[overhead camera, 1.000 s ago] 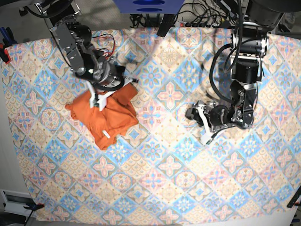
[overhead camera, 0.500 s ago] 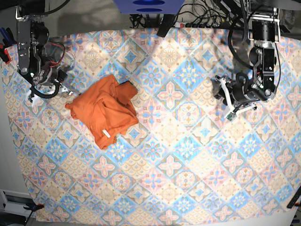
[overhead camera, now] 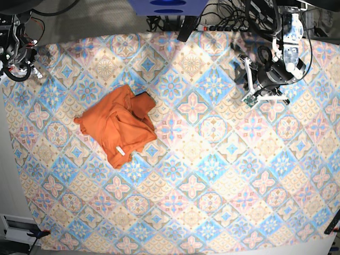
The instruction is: Fold the T-shirt properly
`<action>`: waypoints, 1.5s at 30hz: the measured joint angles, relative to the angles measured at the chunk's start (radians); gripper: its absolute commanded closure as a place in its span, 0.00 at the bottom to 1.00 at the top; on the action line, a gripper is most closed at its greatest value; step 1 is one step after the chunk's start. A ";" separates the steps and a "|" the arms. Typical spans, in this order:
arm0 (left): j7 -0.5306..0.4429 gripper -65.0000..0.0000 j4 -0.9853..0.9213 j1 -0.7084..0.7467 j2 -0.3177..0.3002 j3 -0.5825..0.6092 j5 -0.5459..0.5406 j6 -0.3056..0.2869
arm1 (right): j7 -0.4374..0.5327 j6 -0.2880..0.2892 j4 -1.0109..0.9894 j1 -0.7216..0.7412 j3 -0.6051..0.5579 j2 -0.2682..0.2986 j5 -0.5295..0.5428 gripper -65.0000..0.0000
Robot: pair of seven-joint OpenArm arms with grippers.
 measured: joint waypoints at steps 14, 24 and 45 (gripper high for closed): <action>-0.289 0.79 0.004 0.312 0.128 -0.019 0.193 0.003 | 0.178 0.232 -0.089 -0.248 0.130 -0.062 -0.113 0.90; -0.412 0.79 0.004 0.503 0.200 -0.019 0.220 0.002 | 0.352 0.539 -0.286 -0.249 0.078 -0.225 -0.513 0.90; -0.834 0.87 -0.751 0.320 0.286 -0.439 0.399 0.010 | 0.779 0.679 -0.862 -0.113 0.078 -0.289 -0.673 0.90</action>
